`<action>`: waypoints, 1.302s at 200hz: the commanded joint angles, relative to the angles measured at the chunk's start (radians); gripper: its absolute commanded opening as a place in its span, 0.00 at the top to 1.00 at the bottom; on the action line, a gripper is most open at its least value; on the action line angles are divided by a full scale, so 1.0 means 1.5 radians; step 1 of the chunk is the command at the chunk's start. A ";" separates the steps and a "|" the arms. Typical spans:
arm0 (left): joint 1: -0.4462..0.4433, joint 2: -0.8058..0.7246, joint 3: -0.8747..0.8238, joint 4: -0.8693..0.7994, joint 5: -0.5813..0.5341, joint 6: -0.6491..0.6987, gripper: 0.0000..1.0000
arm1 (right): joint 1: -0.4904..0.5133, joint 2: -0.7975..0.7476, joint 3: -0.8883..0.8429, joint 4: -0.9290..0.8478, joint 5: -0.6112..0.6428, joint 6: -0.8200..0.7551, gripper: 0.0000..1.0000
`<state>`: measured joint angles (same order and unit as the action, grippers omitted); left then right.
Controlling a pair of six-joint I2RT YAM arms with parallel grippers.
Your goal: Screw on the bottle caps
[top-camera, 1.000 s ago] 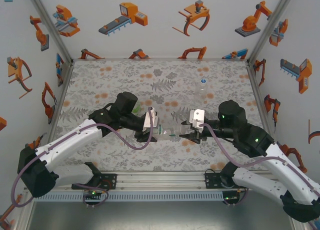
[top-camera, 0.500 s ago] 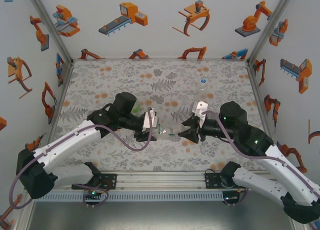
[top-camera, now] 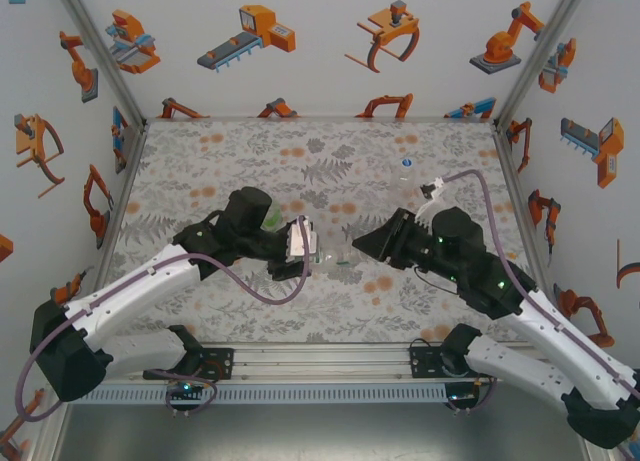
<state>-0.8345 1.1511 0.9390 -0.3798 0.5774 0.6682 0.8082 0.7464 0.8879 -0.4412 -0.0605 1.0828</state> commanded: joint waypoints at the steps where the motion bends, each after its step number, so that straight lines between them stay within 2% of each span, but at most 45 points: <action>1: 0.001 -0.017 0.005 0.049 -0.015 -0.015 0.97 | 0.002 0.017 0.007 -0.067 0.002 0.181 1.00; 60: 0.002 -0.018 0.002 0.048 -0.018 -0.013 0.97 | 0.002 0.017 0.031 -0.091 0.051 0.116 1.00; 98: 0.002 -0.016 0.004 0.045 -0.019 -0.012 0.97 | 0.002 0.023 0.066 -0.109 0.056 0.030 0.53; 114: 0.002 -0.016 0.004 0.045 -0.019 -0.012 0.97 | 0.002 0.032 0.086 -0.121 0.053 -0.001 0.39; 127: 0.001 -0.014 0.004 0.045 -0.019 -0.012 0.97 | 0.002 0.041 0.095 -0.121 0.042 -0.016 0.32; 159: 0.001 -0.013 0.004 0.044 -0.019 -0.013 0.97 | 0.002 0.081 0.112 -0.098 -0.016 -0.051 0.30; 182: 0.001 -0.011 0.005 0.044 -0.017 -0.013 0.97 | 0.002 0.107 0.105 -0.044 -0.061 -0.059 0.34; 225: 0.002 -0.007 0.003 0.043 -0.018 -0.012 0.97 | 0.002 0.141 0.095 -0.006 -0.080 -0.064 0.42; 260: 0.002 0.003 0.011 0.040 -0.036 -0.020 0.97 | 0.002 0.147 0.089 0.000 -0.101 -0.056 0.45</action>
<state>-0.8352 1.1511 0.9382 -0.3294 0.5365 0.6594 0.8066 0.9668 1.0294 -0.4812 -0.1680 1.0050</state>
